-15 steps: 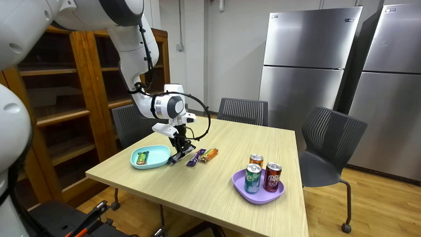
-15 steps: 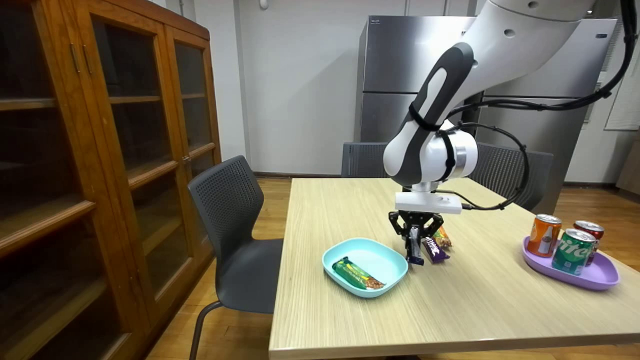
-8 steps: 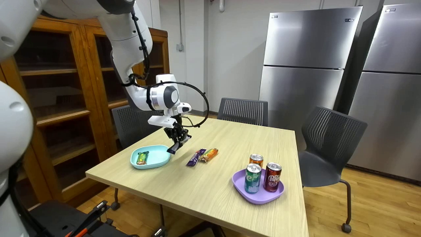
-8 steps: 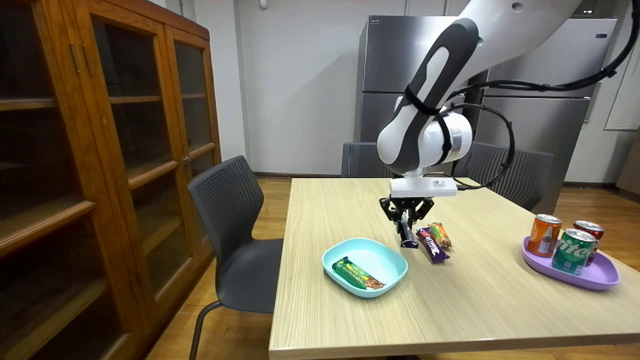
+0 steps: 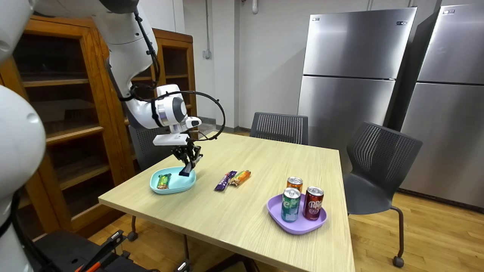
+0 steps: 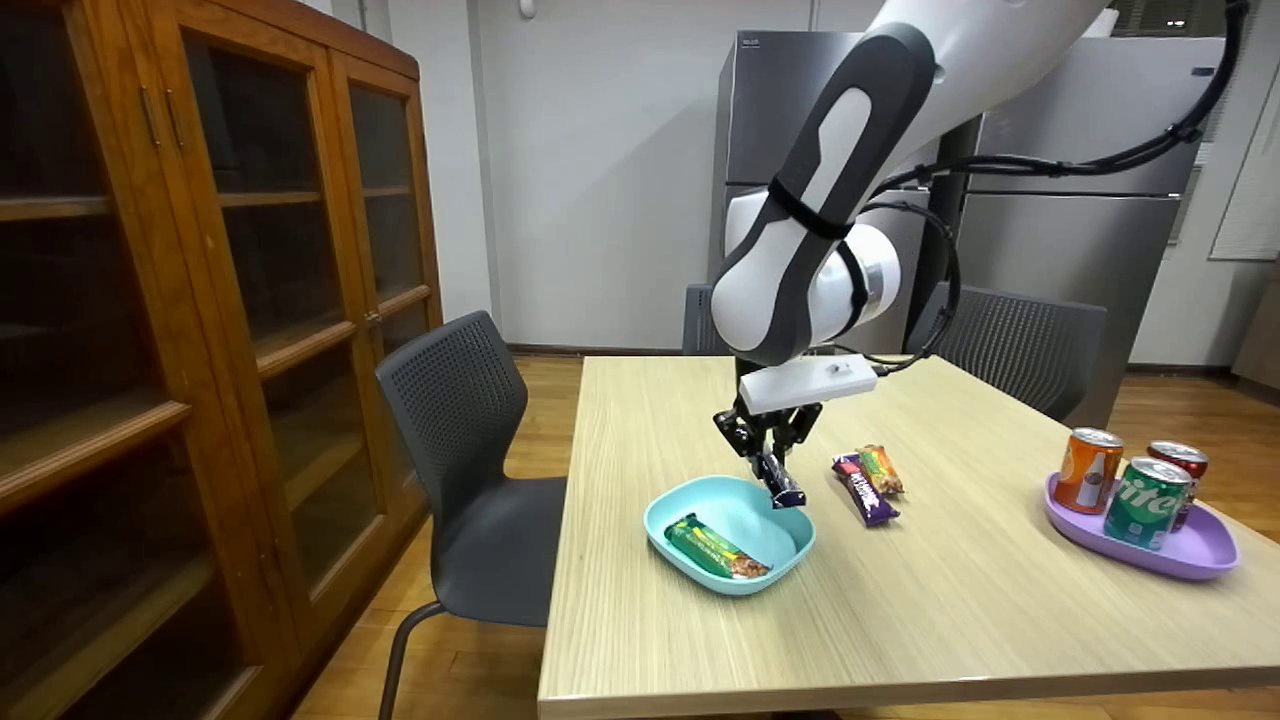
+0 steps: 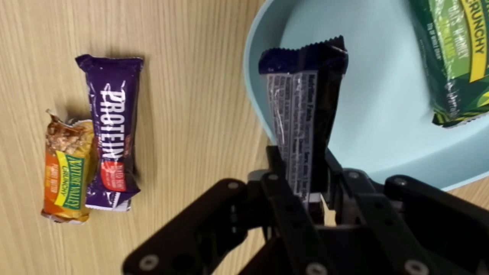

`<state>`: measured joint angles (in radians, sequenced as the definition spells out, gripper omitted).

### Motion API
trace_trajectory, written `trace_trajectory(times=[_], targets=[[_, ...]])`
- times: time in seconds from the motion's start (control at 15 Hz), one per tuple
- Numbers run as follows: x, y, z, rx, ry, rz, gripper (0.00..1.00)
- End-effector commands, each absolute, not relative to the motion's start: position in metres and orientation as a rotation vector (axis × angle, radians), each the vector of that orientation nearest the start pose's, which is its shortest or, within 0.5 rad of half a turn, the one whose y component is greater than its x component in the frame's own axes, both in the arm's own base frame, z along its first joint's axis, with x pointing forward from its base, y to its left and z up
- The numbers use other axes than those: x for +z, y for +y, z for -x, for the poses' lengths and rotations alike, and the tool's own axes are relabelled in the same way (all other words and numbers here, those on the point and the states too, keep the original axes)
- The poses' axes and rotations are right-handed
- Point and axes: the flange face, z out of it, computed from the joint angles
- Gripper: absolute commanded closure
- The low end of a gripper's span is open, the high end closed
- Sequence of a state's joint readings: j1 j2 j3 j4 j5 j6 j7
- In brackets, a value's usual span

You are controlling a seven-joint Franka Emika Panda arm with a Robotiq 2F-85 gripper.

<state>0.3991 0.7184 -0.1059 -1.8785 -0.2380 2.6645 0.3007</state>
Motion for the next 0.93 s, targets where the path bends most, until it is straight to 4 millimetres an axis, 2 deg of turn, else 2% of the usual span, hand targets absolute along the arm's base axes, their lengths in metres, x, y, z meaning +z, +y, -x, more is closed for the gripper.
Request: trace_trajectory(times=[0.0,0.33,0.87], targets=[[0.139,0.219,-0.587,-0.191,-0.574,3.26,0.93],[0.126,0.245,-0.578,-0.144,-0.719,3.247,0.93],[0.108,0.247,-0.574,-0.053,-0.833,3.242,0.93]])
